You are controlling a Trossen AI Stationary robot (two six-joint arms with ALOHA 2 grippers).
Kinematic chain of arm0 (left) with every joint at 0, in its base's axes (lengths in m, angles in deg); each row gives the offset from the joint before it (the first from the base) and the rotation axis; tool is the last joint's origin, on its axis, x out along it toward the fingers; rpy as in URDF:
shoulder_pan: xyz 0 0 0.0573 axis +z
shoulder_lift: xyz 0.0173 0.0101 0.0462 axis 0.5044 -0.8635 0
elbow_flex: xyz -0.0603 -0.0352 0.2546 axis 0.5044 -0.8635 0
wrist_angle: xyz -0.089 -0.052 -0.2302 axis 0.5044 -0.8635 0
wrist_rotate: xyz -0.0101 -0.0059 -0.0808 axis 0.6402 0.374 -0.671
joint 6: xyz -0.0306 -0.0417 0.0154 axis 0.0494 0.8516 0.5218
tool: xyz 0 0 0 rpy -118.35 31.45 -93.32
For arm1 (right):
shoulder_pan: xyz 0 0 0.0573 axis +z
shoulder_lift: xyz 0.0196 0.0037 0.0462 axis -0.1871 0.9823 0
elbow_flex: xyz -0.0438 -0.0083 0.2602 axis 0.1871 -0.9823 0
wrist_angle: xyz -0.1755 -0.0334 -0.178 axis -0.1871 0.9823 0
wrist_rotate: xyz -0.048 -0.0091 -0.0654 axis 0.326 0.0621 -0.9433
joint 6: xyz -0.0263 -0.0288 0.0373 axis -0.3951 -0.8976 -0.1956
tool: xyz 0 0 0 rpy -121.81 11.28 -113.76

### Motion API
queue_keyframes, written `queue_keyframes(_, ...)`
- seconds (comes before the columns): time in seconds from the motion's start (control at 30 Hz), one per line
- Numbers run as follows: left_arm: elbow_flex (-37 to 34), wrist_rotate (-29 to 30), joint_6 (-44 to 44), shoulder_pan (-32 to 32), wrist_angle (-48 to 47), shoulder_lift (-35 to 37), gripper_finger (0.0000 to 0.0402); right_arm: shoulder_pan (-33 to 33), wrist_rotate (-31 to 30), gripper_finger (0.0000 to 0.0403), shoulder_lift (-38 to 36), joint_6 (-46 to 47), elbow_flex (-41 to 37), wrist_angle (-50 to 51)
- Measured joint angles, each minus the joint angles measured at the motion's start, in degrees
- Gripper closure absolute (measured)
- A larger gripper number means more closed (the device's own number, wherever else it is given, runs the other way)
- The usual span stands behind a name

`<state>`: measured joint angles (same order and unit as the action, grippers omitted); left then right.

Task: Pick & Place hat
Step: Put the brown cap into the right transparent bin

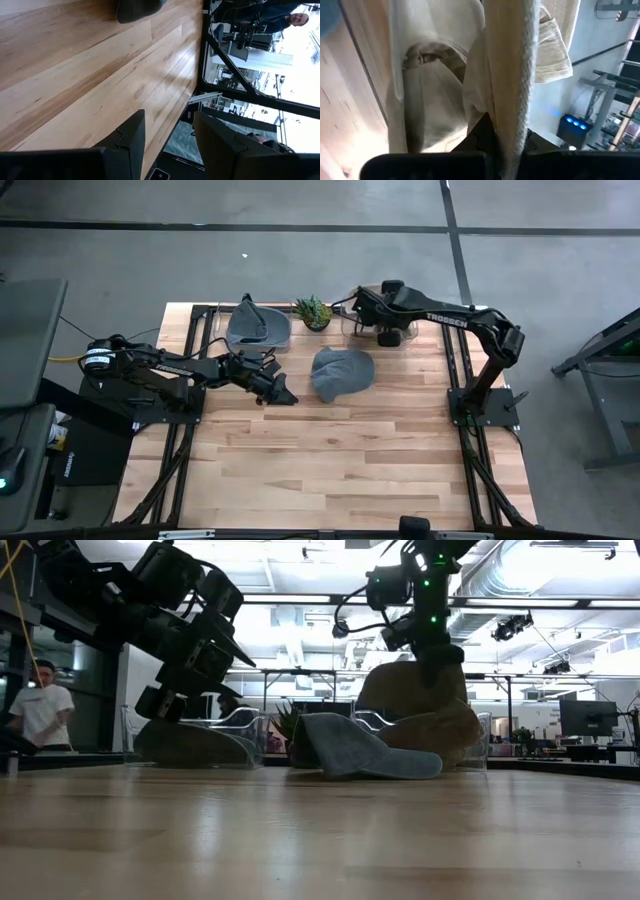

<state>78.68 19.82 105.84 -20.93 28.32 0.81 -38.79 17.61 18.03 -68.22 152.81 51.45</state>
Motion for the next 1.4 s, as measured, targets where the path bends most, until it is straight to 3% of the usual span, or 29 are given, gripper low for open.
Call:
queue_keyframes(0.33,0.0,0.28,0.01,0.0,0.0,0.0,0.0254,-0.45,5.16,0.0395,0.0,-1.08,0.0,-1.82)
queue_keyframes(1.4,0.0,0.48,0.6,0.0,0.0,0.02,0.0254,-3.93,12.24,0.0395,0.0,-2.64,0.0,-1.42)
